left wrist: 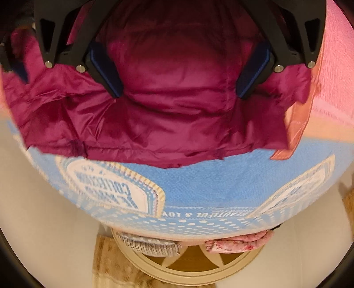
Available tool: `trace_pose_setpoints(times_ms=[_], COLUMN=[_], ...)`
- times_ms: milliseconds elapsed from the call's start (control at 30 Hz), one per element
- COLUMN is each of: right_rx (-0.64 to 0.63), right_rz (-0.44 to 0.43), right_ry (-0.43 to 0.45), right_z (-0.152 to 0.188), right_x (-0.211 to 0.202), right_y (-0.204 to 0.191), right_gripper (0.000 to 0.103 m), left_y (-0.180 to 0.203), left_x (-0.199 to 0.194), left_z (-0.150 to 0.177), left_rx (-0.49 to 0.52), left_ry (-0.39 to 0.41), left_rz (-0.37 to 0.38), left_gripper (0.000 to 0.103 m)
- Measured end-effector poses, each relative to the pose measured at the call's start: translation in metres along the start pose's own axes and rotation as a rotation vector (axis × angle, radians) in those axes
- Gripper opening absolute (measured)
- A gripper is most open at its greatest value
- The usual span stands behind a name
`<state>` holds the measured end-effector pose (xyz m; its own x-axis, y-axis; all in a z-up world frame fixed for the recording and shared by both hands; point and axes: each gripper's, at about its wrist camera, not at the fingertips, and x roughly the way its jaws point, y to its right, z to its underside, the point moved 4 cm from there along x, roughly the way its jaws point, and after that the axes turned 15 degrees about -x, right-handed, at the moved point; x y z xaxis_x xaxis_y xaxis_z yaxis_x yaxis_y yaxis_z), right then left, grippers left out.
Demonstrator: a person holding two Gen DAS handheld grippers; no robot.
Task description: Fold large clothes
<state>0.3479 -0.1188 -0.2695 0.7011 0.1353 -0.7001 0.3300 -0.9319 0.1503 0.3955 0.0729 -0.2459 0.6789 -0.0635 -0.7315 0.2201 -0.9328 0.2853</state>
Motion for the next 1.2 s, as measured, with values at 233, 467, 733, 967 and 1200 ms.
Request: trace_pose_setpoints(times_ms=[233,467,733,967,1200], right_rx=[0.012,-0.013,-0.002,-0.002,-0.063], right_rz=[-0.028,-0.002,-0.013,-0.013,-0.03], right_ry=[-0.035,-0.052,-0.041,-0.043,0.014], right_z=[0.002,0.001,0.002,0.002,0.014], right_x=[0.012,0.013,0.012,0.012,-0.042], right_y=[0.002,-0.003,-0.002,-0.002,-0.006], right_gripper=[0.097,0.097,0.098,0.098,0.098], left_y=[-0.052,-0.121,-0.104,-0.104,-0.101], left_x=[-0.098,-0.116,-0.089,-0.076,-0.086], left_z=[0.023,0.061,0.074,0.075,0.076], left_rx=[-0.03,-0.128,-0.209,-0.257,-0.258], left_ry=[0.07,0.012,-0.092,-0.15,-0.14], left_rz=[0.134,0.157,0.361,0.473,0.529], left_gripper=[0.103,0.103,0.079,0.022,0.017])
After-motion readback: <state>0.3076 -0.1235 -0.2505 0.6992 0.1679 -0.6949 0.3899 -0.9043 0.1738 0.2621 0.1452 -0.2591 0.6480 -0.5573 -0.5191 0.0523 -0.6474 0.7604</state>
